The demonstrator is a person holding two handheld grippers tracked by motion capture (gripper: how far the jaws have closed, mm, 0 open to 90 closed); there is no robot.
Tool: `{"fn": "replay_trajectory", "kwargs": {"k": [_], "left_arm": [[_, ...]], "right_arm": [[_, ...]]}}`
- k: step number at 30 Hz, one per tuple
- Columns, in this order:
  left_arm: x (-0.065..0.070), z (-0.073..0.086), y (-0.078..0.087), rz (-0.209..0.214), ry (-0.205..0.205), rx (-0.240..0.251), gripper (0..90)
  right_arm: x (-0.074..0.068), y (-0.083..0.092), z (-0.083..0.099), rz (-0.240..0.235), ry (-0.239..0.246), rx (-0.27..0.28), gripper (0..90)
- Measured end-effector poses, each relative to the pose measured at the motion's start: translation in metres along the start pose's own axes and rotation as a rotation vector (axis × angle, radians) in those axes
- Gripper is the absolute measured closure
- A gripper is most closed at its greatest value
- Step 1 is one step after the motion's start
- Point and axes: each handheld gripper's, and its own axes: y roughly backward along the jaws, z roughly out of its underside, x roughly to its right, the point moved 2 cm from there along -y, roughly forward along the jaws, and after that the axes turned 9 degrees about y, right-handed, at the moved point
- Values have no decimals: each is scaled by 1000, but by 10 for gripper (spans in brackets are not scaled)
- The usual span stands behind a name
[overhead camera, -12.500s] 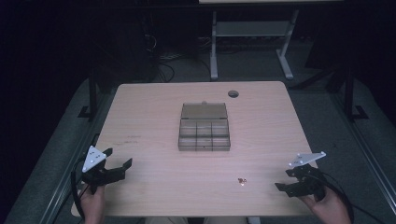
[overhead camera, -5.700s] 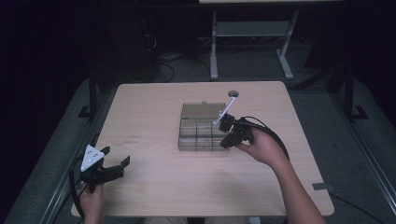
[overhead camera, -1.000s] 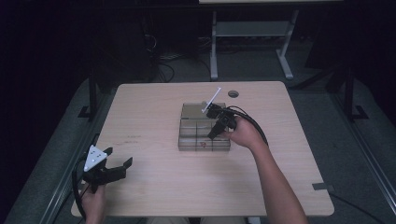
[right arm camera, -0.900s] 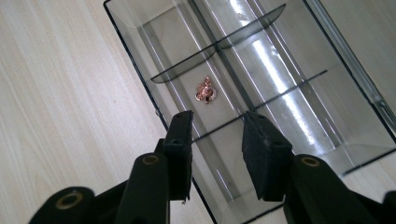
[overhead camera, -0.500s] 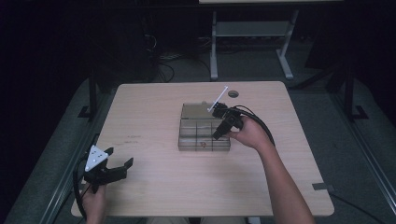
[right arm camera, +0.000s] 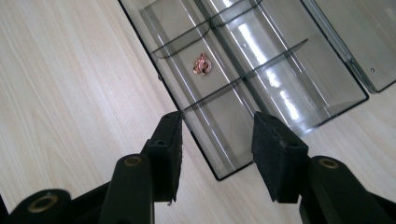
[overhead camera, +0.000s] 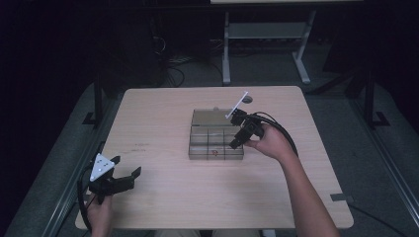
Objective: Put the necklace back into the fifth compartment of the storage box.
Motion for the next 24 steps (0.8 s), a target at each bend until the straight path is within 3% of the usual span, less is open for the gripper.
{"fn": "replay_trajectory", "kwargs": {"k": [24], "left_arm": [[1, 1, -1, 4, 1, -2, 142]], "right_arm": [[-2, 22, 37, 28, -41, 25, 482]]}}
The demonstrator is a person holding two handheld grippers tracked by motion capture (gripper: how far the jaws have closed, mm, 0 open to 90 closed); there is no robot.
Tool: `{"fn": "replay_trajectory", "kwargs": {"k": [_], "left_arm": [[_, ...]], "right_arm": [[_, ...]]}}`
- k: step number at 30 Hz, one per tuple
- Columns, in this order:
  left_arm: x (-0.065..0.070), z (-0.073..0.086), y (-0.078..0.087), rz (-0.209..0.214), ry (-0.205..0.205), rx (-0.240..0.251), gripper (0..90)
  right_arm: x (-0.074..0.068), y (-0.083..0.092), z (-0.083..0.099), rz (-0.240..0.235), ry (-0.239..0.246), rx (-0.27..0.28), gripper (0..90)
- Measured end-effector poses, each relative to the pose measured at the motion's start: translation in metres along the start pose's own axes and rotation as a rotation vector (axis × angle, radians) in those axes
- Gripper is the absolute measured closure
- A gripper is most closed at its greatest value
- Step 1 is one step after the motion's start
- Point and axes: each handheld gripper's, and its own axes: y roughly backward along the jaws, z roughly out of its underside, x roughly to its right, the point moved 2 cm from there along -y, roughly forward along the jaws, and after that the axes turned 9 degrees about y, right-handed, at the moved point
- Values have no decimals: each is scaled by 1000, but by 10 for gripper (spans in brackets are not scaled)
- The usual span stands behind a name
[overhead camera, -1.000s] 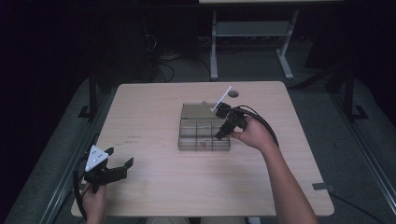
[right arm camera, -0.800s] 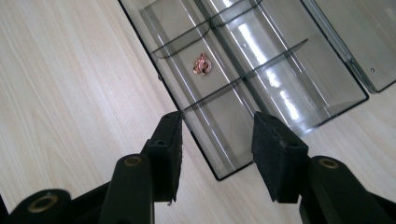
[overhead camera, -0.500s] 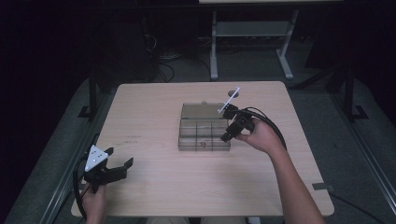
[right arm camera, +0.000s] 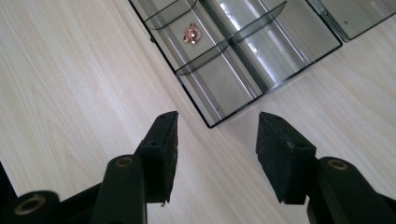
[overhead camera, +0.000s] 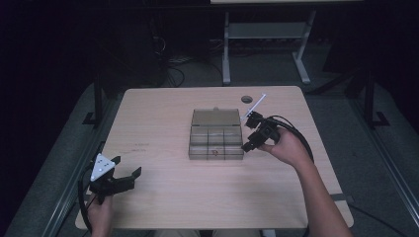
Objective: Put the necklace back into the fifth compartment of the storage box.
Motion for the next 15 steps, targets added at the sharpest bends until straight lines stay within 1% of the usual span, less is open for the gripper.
{"fn": "replay_trajectory", "kwargs": {"k": [4, 11, 13, 15], "left_arm": [[0, 0, 0, 1, -4, -1, 142], [2, 0, -1, 7, -6, -7, 142], [2, 0, -1, 7, -8, -8, 142], [3, 0, -1, 8, -9, -6, 142]], "right_arm": [[-1, 5, 9, 7, -8, 3, 472], [-2, 7, 23, 9, -24, 9, 465], [-2, 8, 24, 10, -28, 10, 464], [-2, 9, 31, 8, -38, 13, 460]]}}
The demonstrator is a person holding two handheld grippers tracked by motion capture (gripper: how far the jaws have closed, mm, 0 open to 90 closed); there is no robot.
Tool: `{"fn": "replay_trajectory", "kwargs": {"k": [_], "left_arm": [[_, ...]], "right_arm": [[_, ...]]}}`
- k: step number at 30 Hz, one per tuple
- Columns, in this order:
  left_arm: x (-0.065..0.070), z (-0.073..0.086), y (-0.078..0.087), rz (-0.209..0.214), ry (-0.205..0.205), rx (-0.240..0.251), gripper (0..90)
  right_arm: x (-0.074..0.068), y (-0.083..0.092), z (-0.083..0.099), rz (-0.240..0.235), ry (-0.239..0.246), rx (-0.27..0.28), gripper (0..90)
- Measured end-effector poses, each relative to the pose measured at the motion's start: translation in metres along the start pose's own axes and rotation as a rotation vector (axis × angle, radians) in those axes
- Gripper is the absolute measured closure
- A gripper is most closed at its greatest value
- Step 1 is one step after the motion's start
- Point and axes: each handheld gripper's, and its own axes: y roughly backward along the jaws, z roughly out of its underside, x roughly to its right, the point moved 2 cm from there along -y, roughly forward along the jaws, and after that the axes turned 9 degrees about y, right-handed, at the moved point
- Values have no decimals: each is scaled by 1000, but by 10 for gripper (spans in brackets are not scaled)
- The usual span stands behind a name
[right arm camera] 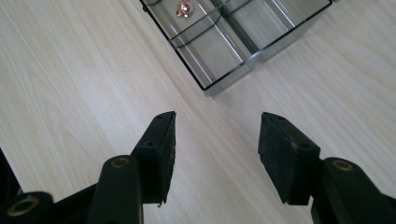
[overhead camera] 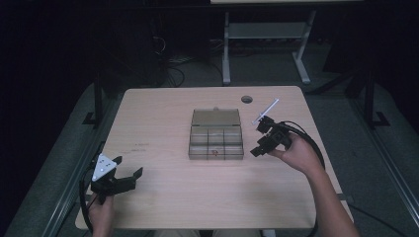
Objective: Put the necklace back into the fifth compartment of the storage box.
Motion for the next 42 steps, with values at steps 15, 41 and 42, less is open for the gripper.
{"fn": "replay_trajectory", "kwargs": {"k": [15, 41, 42], "left_arm": [[0, 1, 0, 0, 3, -2, 142], [0, 1, 0, 0, 4, -2, 142], [-1, 1, 0, 0, 4, -2, 142]], "right_arm": [[0, 7, 25, 14, -36, 9, 445], [-2, 7, 75, 28, -101, 21, 423], [-2, 7, 78, 27, -105, 21, 422]]}}
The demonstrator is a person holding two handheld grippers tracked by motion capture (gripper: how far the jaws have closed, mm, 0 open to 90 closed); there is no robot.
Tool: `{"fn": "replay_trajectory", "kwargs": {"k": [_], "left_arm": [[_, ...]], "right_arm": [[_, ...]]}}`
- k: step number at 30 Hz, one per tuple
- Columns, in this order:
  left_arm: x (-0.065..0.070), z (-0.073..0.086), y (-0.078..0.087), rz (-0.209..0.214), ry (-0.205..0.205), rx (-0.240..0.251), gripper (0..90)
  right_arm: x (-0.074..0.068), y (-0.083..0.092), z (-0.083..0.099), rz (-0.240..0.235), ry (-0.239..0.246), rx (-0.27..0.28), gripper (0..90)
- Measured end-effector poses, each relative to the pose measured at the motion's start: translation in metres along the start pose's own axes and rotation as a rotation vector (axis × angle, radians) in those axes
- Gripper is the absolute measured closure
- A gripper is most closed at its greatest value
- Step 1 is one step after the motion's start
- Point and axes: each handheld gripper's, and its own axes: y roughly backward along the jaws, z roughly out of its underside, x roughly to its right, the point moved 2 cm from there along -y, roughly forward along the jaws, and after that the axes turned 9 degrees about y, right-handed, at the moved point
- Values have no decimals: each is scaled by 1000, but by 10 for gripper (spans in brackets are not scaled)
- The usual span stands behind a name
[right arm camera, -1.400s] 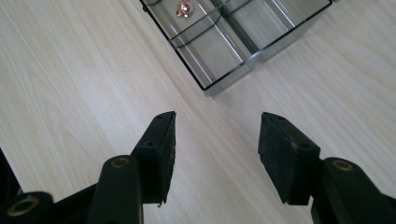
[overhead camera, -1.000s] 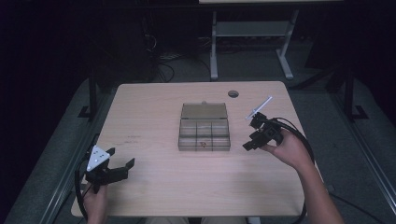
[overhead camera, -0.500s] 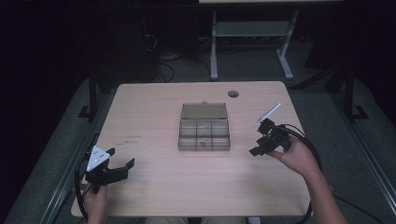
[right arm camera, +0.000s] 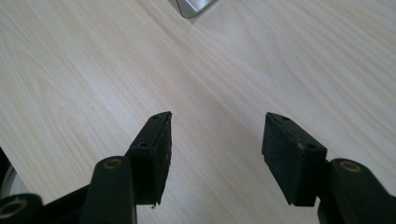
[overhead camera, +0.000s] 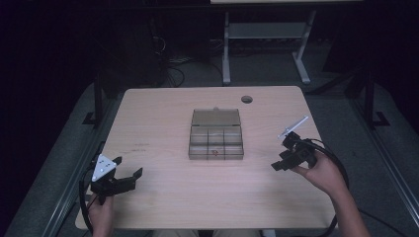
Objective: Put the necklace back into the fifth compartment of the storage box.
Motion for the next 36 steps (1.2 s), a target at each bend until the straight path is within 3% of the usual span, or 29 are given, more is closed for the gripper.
{"fn": "replay_trajectory", "kwargs": {"k": [20, 36], "left_arm": [[0, 1, 2, 3, 3, 2, 142], [-1, 1, 2, 7, 8, 6, 142]], "right_arm": [[-11, 4, 47, 14, -54, 23, 394], [-25, -4, 81, 12, -84, 23, 371]]}}
